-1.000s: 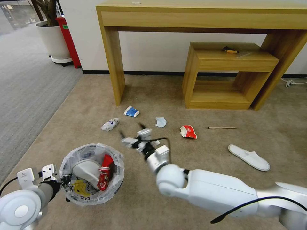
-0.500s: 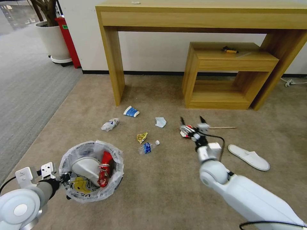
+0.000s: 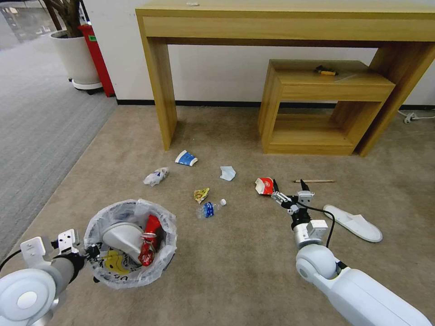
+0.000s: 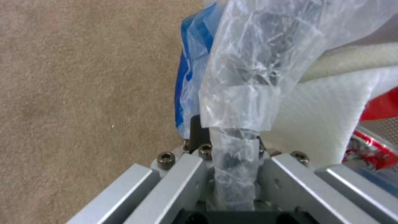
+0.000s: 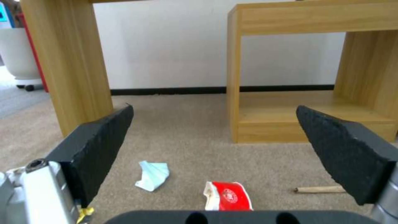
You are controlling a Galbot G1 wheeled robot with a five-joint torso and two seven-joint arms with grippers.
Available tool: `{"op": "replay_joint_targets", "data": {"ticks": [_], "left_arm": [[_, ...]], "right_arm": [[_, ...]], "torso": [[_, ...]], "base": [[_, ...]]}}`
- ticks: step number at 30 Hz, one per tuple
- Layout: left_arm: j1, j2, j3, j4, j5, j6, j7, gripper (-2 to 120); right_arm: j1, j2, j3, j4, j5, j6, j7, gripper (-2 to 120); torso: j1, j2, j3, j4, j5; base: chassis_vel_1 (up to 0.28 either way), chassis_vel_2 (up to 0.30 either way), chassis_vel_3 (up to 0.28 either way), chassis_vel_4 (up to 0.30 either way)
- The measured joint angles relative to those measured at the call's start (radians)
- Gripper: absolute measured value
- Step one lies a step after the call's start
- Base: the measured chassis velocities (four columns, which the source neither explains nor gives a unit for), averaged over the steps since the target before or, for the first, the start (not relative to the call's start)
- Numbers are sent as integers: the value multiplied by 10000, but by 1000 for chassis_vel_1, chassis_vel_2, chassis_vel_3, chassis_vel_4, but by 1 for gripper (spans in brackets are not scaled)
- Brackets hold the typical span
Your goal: Pick up the trash bin and place the garbage on the floor into it.
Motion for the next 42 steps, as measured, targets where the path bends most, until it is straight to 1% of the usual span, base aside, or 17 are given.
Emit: {"op": "replay_joint_targets", "data": {"ticks": [8,15,21,22,31,36,42], "left_arm": [[59,35,-55,-55,-10,0,24,0],[27,-6,-36,3,5,0,25,0],[-13,-75,5,72,51,0,49,0],[-12,-95,7,80,90,0,78,0],[37,-150,-36,20,107,0,104,0],[69,-168,-68,-24,112,0,109,0],[114,-240,-61,-110,150,0,112,0]], "right_arm": [[-11,116,-114,-38,-157,0,65,100],[-34,141,-154,-129,-245,36,62,100],[-95,151,-155,-279,-367,139,-13,100],[-118,158,-155,-301,-400,160,-29,100],[-105,187,-168,-429,-659,334,-43,100],[-95,265,-161,-681,-1126,718,-44,100],[-198,226,-139,-529,-1194,554,-28,100]], "torso": [[0,0,0,0,0],[0,0,0,1,-5],[0,1,1,2,1],[0,0,0,0,-4],[0,1,1,0,0],[0,2,0,0,0],[0,2,1,0,-1]], "base": [[98,90,-91,-95],[191,196,-171,-176],[118,135,-127,-111],[52,53,-46,-47],[6,6,-5,-5],[0,0,0,0],[0,0,0,0]]}}
